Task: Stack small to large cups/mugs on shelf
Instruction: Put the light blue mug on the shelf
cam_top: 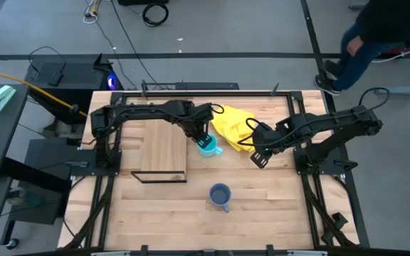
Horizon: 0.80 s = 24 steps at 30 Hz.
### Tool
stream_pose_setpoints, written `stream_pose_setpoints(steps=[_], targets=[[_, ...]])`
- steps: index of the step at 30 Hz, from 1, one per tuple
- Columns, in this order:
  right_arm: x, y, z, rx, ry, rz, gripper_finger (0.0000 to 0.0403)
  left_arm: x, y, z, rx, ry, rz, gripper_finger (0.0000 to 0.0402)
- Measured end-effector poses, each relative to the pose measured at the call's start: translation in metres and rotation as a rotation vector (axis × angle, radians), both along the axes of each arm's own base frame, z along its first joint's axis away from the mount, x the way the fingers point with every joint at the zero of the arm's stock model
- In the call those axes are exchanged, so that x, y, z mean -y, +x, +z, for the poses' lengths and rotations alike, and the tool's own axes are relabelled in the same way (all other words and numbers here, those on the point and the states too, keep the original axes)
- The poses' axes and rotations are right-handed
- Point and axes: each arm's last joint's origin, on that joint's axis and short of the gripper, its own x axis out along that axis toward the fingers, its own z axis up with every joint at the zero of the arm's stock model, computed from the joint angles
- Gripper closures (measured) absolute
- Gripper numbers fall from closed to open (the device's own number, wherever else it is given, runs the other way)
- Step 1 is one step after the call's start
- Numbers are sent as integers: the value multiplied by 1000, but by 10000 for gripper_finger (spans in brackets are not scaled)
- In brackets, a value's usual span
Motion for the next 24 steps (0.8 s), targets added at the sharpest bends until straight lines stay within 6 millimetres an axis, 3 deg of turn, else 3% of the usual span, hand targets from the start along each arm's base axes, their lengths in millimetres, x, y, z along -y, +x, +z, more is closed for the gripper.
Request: stream_pose_setpoints(steps=[24], targets=[[-1,4,1,40,8,0,273,-1,9,-16,-8,-26,18,335]])
